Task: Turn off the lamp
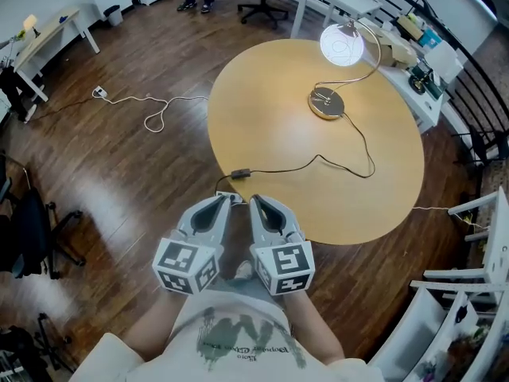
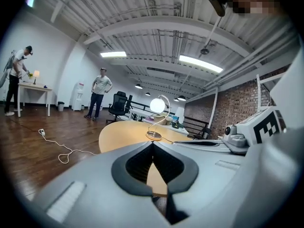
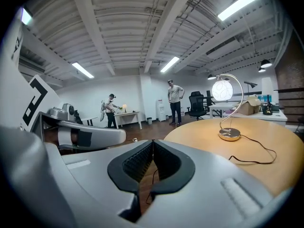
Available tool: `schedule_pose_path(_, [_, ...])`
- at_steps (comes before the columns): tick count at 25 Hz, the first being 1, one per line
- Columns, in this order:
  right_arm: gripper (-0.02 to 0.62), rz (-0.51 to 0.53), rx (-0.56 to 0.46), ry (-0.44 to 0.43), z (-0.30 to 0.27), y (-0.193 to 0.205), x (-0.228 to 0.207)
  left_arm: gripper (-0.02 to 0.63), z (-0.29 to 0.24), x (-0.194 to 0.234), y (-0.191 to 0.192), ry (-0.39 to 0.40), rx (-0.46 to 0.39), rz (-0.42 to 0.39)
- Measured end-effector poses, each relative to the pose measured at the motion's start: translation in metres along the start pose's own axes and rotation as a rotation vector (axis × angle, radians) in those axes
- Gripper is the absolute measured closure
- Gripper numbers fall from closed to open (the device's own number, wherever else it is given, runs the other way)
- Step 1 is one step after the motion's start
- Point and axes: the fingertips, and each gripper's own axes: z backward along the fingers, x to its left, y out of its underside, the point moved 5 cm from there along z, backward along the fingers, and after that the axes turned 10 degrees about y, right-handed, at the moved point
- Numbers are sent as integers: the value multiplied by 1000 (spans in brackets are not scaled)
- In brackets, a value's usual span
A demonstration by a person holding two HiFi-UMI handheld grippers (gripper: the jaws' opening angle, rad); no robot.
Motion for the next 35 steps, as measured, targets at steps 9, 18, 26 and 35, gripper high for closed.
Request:
schedule_pose_path(9, [586,11,24,-14,-32,2,-3,606,-10,24,-3,-23,-26,5])
schedule_pose_path(18, [575,36,95,45,-83,19,-2,606,-37,71,0,17,-1,19])
schedule_pose_path(26, [569,46,208,101,-135,51,-12,606,-66,106,6,92,14,53])
schedule_pose_path(35, [561,120,336,150,-177,87,-22,606,-84,132,13,110,44,84])
